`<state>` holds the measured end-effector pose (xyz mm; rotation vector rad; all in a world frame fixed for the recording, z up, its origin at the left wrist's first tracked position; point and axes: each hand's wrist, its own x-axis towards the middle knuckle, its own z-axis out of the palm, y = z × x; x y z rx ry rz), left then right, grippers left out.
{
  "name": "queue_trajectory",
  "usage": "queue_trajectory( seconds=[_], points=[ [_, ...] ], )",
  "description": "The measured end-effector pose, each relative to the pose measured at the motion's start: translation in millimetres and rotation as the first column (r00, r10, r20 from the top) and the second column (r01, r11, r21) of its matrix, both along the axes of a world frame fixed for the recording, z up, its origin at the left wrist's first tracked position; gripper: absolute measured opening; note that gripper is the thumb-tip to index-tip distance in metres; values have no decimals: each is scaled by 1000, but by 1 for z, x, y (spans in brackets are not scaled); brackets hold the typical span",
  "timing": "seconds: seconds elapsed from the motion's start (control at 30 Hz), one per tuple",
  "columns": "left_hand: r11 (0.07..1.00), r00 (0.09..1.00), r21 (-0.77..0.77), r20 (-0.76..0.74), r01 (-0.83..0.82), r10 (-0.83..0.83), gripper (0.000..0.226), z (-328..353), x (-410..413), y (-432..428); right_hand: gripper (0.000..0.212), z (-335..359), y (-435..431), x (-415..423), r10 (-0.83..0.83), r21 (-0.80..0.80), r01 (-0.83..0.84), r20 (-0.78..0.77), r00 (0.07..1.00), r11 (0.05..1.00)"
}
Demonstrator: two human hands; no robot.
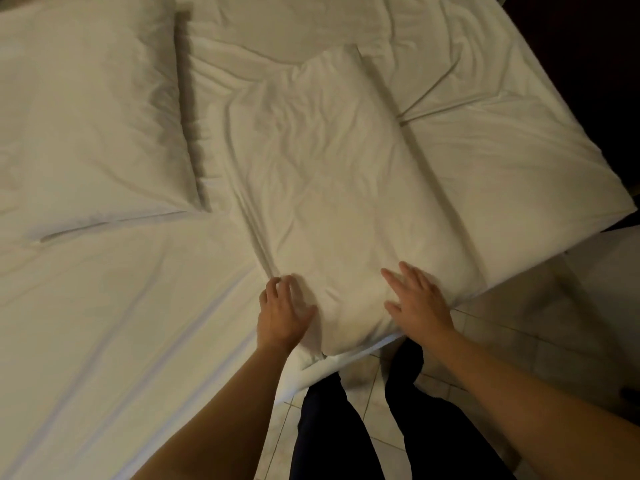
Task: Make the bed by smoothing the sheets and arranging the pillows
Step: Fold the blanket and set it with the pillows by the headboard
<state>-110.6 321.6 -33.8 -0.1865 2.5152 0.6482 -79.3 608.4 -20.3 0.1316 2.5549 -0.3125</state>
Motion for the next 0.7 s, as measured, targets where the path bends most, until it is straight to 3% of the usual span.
queue_trajectory(
  seconds=[0.17, 0.33, 0.43, 0.53, 0.7],
  points=[
    [984, 982, 84, 124, -157, 146, 94, -6, 65, 5, 69, -6, 20, 1, 39, -71, -33, 83, 996, 997],
    [883, 893, 148, 154, -445, 424, 94, -5, 103, 19, 69, -8, 33, -5, 97, -121, -82, 127, 987, 989],
    [811, 819, 134, 173, -570, 547, 72, -8, 115, 25, 70, -7, 34, -6, 128, -111, -114, 127, 984, 987],
    [797, 804, 108, 108, -594, 585, 14, -12, 126, 19, 72, -9, 39, -5, 177, -111, -161, 153, 972, 981],
    [792, 793, 56, 102, -607, 601, 17, -10, 135, 2, 71, -5, 65, -3, 331, -78, -323, 165, 929, 943]
  ],
)
